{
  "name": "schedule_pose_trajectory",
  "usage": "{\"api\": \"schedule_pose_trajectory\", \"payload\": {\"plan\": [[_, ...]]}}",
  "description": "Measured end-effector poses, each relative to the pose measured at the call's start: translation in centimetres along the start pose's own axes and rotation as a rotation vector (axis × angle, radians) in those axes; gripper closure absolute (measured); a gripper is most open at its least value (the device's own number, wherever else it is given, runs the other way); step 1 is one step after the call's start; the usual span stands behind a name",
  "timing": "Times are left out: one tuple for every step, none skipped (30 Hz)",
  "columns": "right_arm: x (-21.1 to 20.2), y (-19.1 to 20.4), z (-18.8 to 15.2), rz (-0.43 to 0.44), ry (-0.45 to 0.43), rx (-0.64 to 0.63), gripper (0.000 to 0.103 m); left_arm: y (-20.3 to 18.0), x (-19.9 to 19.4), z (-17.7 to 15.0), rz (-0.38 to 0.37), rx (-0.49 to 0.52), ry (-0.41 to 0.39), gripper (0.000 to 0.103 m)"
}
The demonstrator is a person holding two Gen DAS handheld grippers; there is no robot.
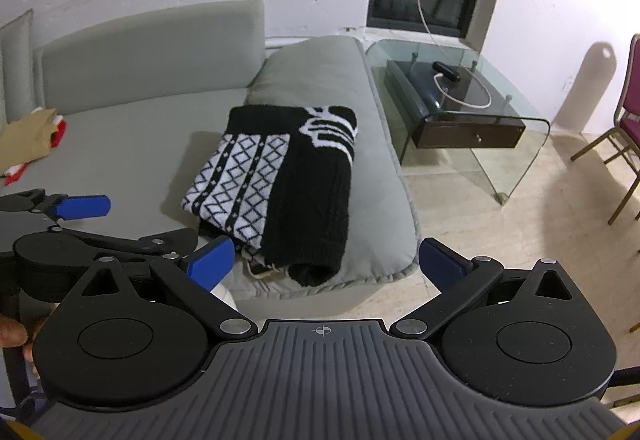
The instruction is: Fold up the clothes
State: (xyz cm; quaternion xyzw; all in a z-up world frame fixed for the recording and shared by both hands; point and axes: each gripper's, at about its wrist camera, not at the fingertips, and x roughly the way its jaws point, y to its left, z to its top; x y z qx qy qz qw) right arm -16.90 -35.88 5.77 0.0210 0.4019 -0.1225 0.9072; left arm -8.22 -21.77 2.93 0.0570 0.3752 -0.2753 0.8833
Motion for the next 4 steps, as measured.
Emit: {"api": "schedule_pose_trajectory", "payload": {"plan": [[0.02,-0.01,-0.03,0.000,0.000,0.002,0.002,-0.05,0.03,0.02,0.000,0.001,0.000,0.001],[0.04,-0.01,-0.08,0.000,0.001,0.004,0.002,-0.09,0.06,0.03,0.001,0.002,-0.001,0.001],[0.05,-0.02,-0.12,0.001,0.002,0.006,0.002,-0.10,0.09,0.01,-0.002,0.003,-0.003,0.001],[0.07,-0.02,-0.16,0.001,0.002,0.007,0.002,-0.12,0.12,-0.01,-0.005,0.003,-0.005,0.001]]}}
